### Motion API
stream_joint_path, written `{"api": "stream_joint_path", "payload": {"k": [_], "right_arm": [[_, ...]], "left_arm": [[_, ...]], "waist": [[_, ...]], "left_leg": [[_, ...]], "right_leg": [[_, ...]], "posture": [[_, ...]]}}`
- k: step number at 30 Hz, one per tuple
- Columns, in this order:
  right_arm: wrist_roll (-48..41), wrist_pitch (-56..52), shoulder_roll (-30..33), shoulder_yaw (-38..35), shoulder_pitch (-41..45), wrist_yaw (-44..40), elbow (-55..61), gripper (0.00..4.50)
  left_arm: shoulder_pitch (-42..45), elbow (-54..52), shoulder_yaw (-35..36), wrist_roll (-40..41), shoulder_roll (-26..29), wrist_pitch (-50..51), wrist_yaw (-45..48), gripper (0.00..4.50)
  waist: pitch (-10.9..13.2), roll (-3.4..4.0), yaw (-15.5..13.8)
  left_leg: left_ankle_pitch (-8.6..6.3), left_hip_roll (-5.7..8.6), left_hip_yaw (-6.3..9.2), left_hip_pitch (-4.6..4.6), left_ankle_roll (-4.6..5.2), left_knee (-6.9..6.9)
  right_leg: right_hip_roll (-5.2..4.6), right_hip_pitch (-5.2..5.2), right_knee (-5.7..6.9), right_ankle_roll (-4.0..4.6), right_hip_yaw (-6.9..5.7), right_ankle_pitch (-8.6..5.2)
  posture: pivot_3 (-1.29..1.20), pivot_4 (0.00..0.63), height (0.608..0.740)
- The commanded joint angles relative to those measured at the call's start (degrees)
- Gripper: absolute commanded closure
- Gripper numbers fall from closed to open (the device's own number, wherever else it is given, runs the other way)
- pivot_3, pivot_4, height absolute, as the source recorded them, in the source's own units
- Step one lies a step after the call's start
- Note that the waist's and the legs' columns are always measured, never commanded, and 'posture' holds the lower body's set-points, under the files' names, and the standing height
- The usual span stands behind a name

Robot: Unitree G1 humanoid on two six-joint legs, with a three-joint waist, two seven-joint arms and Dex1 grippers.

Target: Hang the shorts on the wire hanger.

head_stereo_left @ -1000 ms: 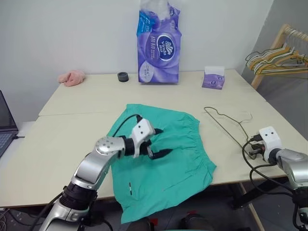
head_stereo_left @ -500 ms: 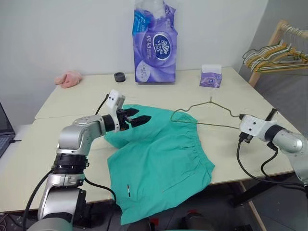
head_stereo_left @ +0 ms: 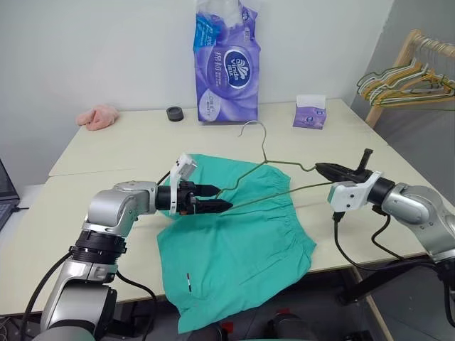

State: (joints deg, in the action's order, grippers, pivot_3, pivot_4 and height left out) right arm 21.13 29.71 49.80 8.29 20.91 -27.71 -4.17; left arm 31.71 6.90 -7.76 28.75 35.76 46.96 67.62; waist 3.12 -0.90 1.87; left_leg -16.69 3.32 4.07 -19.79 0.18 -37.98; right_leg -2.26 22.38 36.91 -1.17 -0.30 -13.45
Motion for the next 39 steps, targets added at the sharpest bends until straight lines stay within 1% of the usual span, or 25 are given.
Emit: {"api": "stream_joint_path", "payload": {"k": [1, 5, 7, 8, 11, 17, 20, 21, 28, 31, 36, 39], "right_arm": [[-2.0, 0.5, -0.5, -1.1, 1.9, -1.2, 2.4, 4.5], [-2.9, 0.1, -1.5, -1.4, 1.7, -2.2, 3.3, 4.5], [-3.2, -0.2, -1.8, -1.7, 1.5, -2.5, 3.7, 4.5], [-3.3, -0.3, -1.8, -1.8, 1.4, -2.6, 3.9, 4.5], [-3.9, -0.6, -2.1, -2.0, 1.2, -2.9, 4.2, 4.5], [-5.0, -1.6, -2.9, -2.4, 0.9, -3.7, 5.7, 4.5], [-5.7, -1.9, -3.0, -2.3, 0.4, -4.3, 6.7, 4.5], [-5.7, -2.0, -2.7, -2.0, 0.2, -5.1, 6.9, 4.5], [-4.1, -0.5, -1.3, -1.3, -0.9, -7.0, 7.2, 4.5], [-5.7, -0.6, -0.9, -1.5, -1.6, -8.2, 7.8, 3.78], [-13.5, -4.3, 0.6, -2.9, -4.8, -13.9, 12.1, 2.09], [-22.7, -17.5, 2.5, -5.5, -9.3, -19.2, 19.0, 1.05]], "left_arm": [[0.0, -1.4, -1.0, -1.4, 0.7, -3.8, 1.9, 0.05], [-0.6, -1.8, -1.6, -1.8, 0.7, -4.9, 3.0, 0.05], [-0.9, -1.4, -1.6, -2.3, 0.4, -5.3, 2.6, 0.45], [-0.9, -1.3, -1.4, -2.3, 0.3, -5.3, 2.5, 0.68], [-1.1, -1.7, -1.3, -2.0, 0.2, -4.9, 2.7, 1.58], [-1.7, -3.1, -1.9, -1.7, -0.1, -4.5, 3.2, 3.52], [-2.0, -3.8, -2.0, -1.4, -0.4, -4.1, 3.4, 4.41], [-2.1, -4.0, -2.0, -1.4, -0.5, -4.0, 3.3, 4.49], [-2.3, -4.3, -2.1, -1.6, -1.3, -3.8, 2.8, 4.49], [-2.3, -4.4, -1.8, -1.6, -1.7, -3.6, 1.9, 4.5], [-2.4, -4.3, -1.6, -1.6, -1.8, -4.1, 0.7, 4.5], [-2.5, -4.3, -2.3, -3.5, -1.6, -7.2, 0.0, 4.5]], "waist": [[0.0, 0.0, 0.0], [0.0, 0.0, 0.0], [0.0, 0.0, 0.0], [0.0, 0.0, 0.0], [0.0, 0.0, 0.0], [0.0, 0.0, 0.0], [0.0, 0.0, -0.1], [0.0, 0.01, -0.1], [0.0, 0.0, 0.0], [0.0, 0.01, 0.0], [0.0, 0.0, -0.1], [0.0, 0.0, -0.2]], "left_leg": [[0.0, -0.01, 0.01, 0.0, 0.0, 0.0], [-0.01, 0.0, 0.01, 0.0, 0.01, -0.01], [-0.01, 0.0, 0.01, 0.0, 0.02, -0.01], [-0.01, 0.0, 0.01, 0.0, 0.02, -0.01], [-0.02, 0.0, 0.01, 0.0, 0.03, -0.01], [-0.02, -0.01, 0.01, 0.0, 0.04, -0.01], [-0.03, 0.0, 0.01, 0.0, 0.05, -0.01], [-0.03, 0.0, 0.01, -0.01, 0.05, -0.01], [-0.04, -0.01, 0.01, 0.0, 0.08, 0.0], [-0.04, -0.01, 0.02, 0.01, 0.08, -0.01], [-0.05, -0.01, 0.03, 0.0, 0.08, -0.01], [-0.06, -0.01, 0.07, 0.0, 0.09, -0.04]], "right_leg": [[0.0, 0.0, 0.0, 0.01, -0.01, 0.0], [0.0, 0.0, 0.0, 0.01, -0.01, 0.0], [0.0, 0.0, 0.0, 0.01, -0.01, 0.0], [0.0, 0.0, 0.0, 0.01, -0.01, 0.0], [0.0, 0.0, 0.01, 0.01, -0.01, 0.0], [0.0, 0.0, 0.02, 0.01, -0.01, 0.0], [0.0, 0.0, 0.01, 0.0, -0.01, 0.0], [0.0, 0.0, 0.01, 0.01, -0.02, 0.0], [0.01, 0.0, 0.02, 0.02, -0.02, -0.01], [0.01, 0.0, 0.02, 0.02, -0.03, -0.01], [0.01, -0.01, 0.01, 0.01, -0.04, -0.02], [0.0, -0.03, 0.01, 0.0, -0.07, -0.02]], "posture": [[-0.08, 0.002, 0.74], [-0.08, 0.003, 0.74], [-0.08, 0.004, 0.74], [-0.08, 0.004, 0.74], [-0.08, 0.005, 0.74], [-0.09, 0.01, 0.74], [-0.09, 0.013, 0.74], [-0.09, 0.013, 0.74], [-0.1, 0.012, 0.74], [-0.1, 0.011, 0.74], [-0.1, 0.007, 0.74], [-0.11, 0.003, 0.74]]}}
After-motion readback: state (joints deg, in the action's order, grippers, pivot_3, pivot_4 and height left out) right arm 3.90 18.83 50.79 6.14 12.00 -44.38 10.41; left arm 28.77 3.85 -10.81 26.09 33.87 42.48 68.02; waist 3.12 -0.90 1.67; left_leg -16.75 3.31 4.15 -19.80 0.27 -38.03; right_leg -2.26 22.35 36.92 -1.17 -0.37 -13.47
